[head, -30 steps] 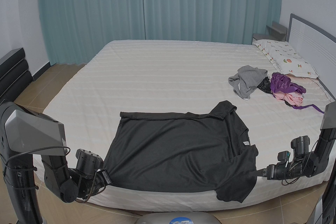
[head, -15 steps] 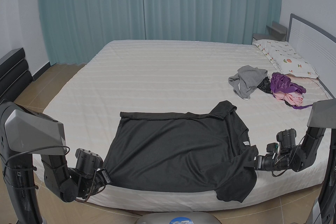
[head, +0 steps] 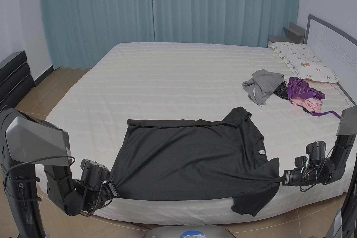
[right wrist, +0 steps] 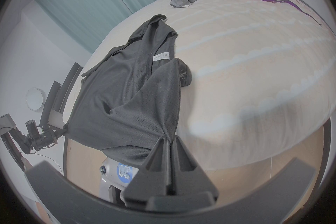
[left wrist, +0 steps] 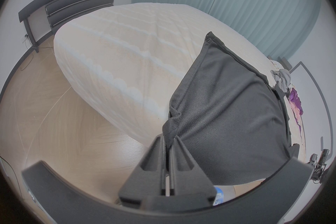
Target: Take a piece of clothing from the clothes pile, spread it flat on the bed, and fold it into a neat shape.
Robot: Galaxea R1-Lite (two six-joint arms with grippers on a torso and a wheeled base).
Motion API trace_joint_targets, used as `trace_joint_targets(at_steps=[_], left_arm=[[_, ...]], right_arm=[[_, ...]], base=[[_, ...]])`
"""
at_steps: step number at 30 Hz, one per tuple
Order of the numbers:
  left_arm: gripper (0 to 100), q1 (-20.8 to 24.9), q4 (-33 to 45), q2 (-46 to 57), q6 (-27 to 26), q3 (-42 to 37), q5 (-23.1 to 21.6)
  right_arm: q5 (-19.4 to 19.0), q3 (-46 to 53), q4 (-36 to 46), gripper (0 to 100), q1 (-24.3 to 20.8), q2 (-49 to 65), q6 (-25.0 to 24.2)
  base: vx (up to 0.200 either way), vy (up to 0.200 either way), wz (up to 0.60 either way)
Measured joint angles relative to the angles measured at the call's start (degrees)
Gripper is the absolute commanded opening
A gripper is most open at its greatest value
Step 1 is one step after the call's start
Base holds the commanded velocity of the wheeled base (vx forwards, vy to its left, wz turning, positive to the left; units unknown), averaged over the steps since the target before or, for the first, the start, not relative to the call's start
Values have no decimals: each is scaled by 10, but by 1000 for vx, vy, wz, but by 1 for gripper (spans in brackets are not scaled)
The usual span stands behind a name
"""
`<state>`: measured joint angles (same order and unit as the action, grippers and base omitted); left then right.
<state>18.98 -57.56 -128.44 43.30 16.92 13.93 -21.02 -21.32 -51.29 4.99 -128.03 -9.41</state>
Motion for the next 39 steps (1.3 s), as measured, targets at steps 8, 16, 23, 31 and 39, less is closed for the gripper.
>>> trace_joint_targets(at_steps=[8, 16, 23, 31, 39], left_arm=[[100, 2, -2, -1, 6, 1, -1], [100, 5, -3, 2, 16, 6, -1], [100, -7, -4, 32, 30, 11, -24], [100, -34, -4, 75, 79, 29, -52], [100, -42, -4, 84, 86, 39, -54]], right_arm=[[-8, 13, -1, 100, 12, 5, 2], [-32, 7, -9, 100, 3, 12, -25], [-47, 7, -56, 100, -15, 29, -146], [-51, 14, -94, 100, -43, 42, -236], [-51, 18, -99, 100, -49, 44, -254]], base=[[0, 0, 0], [0, 0, 0], [0, 0, 0], [0, 0, 0], [0, 25, 0]])
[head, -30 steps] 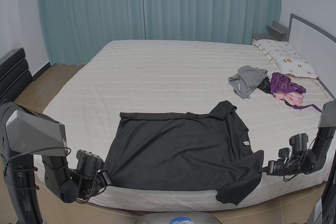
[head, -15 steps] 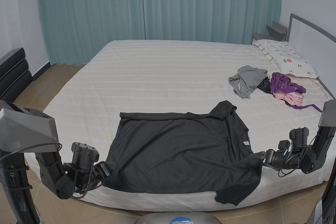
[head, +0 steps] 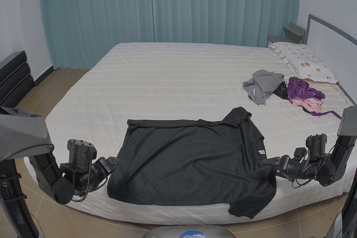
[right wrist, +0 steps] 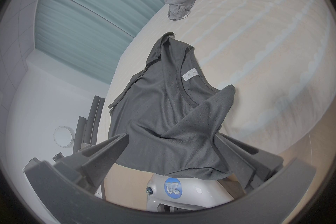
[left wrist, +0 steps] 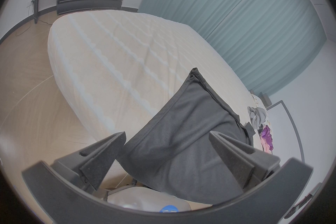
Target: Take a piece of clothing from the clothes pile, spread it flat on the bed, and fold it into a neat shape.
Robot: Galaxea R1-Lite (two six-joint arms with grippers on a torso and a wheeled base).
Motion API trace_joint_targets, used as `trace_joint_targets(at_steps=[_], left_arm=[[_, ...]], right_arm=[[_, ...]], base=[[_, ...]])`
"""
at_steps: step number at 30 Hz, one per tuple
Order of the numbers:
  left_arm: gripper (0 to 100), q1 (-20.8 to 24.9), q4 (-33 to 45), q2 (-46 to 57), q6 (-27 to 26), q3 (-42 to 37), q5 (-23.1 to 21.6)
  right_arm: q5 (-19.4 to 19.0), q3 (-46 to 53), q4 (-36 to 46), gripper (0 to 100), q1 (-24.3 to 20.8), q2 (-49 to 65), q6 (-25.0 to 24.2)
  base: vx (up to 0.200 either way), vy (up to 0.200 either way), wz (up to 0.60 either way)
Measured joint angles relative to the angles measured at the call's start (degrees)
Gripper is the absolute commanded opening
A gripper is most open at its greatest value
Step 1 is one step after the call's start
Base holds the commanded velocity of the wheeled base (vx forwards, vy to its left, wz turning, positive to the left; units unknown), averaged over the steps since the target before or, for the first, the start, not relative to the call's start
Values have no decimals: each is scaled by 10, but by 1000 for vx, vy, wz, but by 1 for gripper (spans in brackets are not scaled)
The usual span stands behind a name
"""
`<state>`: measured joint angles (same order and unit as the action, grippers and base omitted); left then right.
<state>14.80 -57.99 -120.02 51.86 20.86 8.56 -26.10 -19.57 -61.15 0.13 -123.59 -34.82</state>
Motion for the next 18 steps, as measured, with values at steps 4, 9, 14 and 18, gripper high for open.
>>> trace_joint_targets(at_steps=[4, 9, 14, 18], left_arm=[[100, -1, 1, 0, 1, 1, -2], [100, 0, 0, -2, 1, 0, -3], [100, 1, 0, -3, 1, -2, -2], [100, 3, 0, -4, 3, -1, -2]], right_arm=[[0, 3, -1, 100, 0, 0, -1], [0, 6, -2, 100, 0, 1, -1], [0, 7, -2, 100, -1, 1, -2], [0, 7, -2, 100, -1, 1, -2]], base=[[0, 200, 0], [0, 40, 0], [0, 0, 0], [0, 0, 0]])
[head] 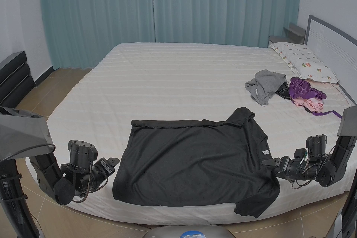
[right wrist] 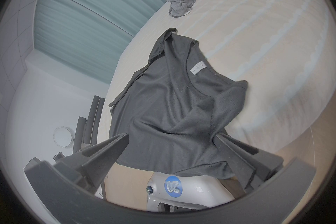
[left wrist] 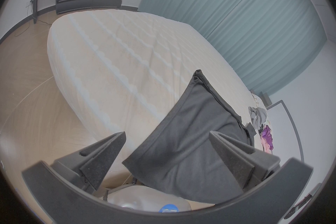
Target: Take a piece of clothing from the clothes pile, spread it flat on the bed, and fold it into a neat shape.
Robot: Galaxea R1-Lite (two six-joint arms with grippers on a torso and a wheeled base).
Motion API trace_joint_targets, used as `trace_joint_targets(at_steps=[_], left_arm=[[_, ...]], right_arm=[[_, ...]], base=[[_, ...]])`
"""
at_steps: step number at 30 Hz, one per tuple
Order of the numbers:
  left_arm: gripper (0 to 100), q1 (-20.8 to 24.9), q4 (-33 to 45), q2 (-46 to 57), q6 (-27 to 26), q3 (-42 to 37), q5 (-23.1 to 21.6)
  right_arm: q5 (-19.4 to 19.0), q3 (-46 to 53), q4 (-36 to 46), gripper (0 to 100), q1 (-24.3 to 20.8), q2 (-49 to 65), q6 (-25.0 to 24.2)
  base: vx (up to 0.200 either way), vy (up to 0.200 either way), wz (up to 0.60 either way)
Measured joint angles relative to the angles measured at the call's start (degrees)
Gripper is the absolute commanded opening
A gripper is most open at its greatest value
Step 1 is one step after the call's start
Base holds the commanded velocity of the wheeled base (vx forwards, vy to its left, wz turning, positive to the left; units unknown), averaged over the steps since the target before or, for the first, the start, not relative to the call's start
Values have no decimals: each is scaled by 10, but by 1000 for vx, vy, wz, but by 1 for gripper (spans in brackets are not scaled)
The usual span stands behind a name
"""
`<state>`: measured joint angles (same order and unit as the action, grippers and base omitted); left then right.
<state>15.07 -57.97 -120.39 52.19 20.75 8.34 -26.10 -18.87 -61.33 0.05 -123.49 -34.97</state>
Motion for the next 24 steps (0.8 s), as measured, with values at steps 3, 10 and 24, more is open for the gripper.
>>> trace_joint_targets(at_steps=[3, 10, 24], left_arm=[[100, -1, 0, 0, 5, 2, 1], [100, 0, 0, 0, 6, 4, -1], [100, 3, 0, -3, 8, 7, -6]], right_arm=[[0, -1, 0, 100, 0, 0, 0], [0, -1, 0, 100, 0, 0, 0], [0, -3, 0, 100, -2, 0, 0]], base=[[67, 0, 0], [200, 0, 0], [57, 0, 0]])
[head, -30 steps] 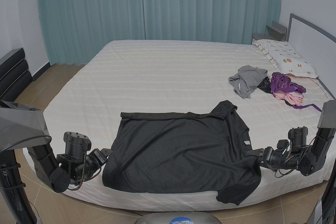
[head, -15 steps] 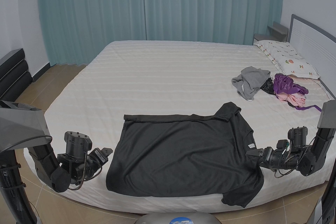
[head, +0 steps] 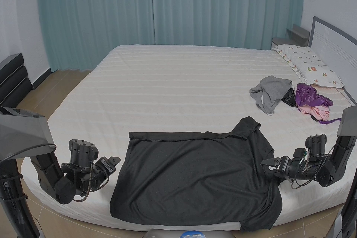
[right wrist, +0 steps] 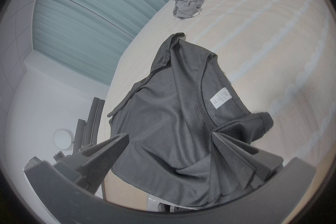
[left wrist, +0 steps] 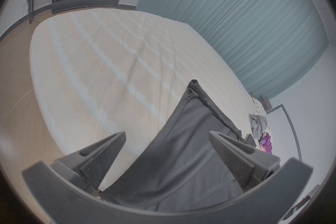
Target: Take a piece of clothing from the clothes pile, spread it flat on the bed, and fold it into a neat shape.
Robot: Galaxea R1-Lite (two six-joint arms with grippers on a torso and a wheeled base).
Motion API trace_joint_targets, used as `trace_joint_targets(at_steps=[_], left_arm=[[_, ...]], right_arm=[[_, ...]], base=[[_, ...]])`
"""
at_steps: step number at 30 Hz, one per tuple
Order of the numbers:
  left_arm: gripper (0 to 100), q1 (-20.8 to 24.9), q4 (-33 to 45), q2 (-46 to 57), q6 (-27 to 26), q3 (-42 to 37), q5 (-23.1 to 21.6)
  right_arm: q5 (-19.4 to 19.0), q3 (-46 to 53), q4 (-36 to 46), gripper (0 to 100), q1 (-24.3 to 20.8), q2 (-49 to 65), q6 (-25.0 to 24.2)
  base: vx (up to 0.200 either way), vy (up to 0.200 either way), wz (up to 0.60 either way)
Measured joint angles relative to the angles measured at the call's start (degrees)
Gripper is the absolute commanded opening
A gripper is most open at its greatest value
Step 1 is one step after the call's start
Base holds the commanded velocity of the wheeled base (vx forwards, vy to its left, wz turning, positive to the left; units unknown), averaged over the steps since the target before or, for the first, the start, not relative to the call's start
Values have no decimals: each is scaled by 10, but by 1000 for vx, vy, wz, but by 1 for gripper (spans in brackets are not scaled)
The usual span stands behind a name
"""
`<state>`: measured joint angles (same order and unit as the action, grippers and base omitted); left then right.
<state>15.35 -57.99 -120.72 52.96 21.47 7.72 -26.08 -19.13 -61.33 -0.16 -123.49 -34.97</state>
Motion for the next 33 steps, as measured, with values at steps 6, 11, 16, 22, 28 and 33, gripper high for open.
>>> trace_joint_targets(at_steps=[6, 11, 16, 22, 28, 33], left_arm=[[100, 0, 0, -6, 19, 12, 0], [100, 0, 2, -11, 22, 23, 0], [100, -1, 12, -14, 19, 63, -1], [100, -8, 80, -32, 6, 162, -4], [100, -18, 136, -75, -5, 293, -27], [100, -25, 167, -135, -46, 392, -46]], right_arm=[[0, -1, 0, 100, -1, 0, -1], [0, -1, -1, 100, -1, 0, -1], [2, -2, -1, 100, -1, 1, -4], [3, -3, -2, 100, -4, 1, -6], [4, -1, -12, 100, -6, 1, -7], [4, 1, -18, 100, -8, -1, -8]], base=[[0, 0, 0], [0, 0, 0], [0, 0, 0], [0, 0, 0], [0, 0, 0], [0, 0, 0]])
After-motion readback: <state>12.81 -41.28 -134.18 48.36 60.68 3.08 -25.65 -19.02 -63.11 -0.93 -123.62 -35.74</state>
